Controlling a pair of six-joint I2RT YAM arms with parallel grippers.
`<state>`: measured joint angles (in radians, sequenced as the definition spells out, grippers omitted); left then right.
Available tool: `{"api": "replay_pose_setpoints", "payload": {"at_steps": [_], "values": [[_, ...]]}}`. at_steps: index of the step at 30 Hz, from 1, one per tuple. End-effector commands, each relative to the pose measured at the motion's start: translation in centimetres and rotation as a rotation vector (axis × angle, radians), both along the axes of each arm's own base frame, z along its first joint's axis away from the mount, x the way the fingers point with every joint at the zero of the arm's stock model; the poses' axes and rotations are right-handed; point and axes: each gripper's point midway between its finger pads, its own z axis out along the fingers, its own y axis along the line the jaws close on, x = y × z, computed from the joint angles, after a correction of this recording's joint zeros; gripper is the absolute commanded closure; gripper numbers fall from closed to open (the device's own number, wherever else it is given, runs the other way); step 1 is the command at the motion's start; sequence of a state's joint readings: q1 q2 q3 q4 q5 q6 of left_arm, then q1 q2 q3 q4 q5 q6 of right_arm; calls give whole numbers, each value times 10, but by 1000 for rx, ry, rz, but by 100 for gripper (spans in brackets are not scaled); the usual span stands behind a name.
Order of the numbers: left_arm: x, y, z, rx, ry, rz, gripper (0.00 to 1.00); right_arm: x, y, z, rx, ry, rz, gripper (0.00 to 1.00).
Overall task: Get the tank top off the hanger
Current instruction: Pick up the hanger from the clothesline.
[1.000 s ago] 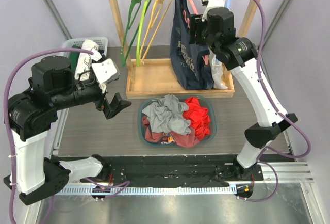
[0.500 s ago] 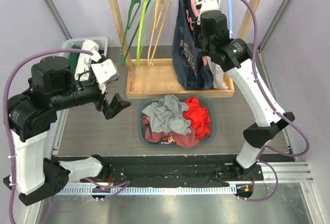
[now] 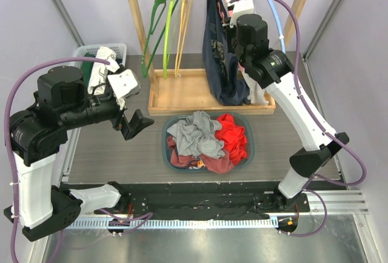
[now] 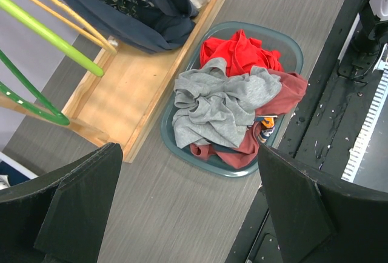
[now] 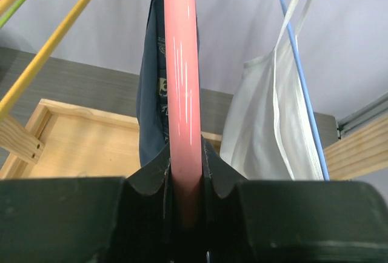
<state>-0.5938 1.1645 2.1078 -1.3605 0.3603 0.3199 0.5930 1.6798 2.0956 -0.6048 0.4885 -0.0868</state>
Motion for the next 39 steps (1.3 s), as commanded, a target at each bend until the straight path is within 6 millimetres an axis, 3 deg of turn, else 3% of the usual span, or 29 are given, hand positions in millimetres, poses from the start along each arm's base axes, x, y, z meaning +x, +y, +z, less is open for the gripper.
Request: {"api": "replay_pose_setpoints", "payload": {"at_steps": [1,4,5,6,14,21,24,28,30,31,34,39], "values": [[1,3,4,-6,-23,13,0,-28,-16,101,190,-314,17,99],[1,3,3,-5,-23,11,0,-39,-18,94,194,-315,47,99],[1,2,3,-4,-20,11,0,-39,-15,81,182,-292,57,99],[2,1,3,-5,-19,7,0,-48,-20,86,195,-304,64,99],[2,0,5,-12,-15,7,0,-87,-12,50,192,-163,218,99],[5,-1,6,-16,-13,15,0,-147,-23,62,304,-141,322,99],[7,-2,6,-12,-11,16,0,-183,-31,87,304,-212,419,99],[9,-3,2,-5,0,20,0,-240,-42,143,325,-351,568,99],[9,-2,0,-1,1,25,0,-262,-47,160,333,-395,621,99],[9,-1,-1,1,4,27,0,-277,-54,179,350,-447,640,99],[9,0,-3,5,8,37,0,-305,-63,206,375,-521,689,99],[6,2,0,-5,2,38,0,-329,-69,235,407,-600,743,99]]}}
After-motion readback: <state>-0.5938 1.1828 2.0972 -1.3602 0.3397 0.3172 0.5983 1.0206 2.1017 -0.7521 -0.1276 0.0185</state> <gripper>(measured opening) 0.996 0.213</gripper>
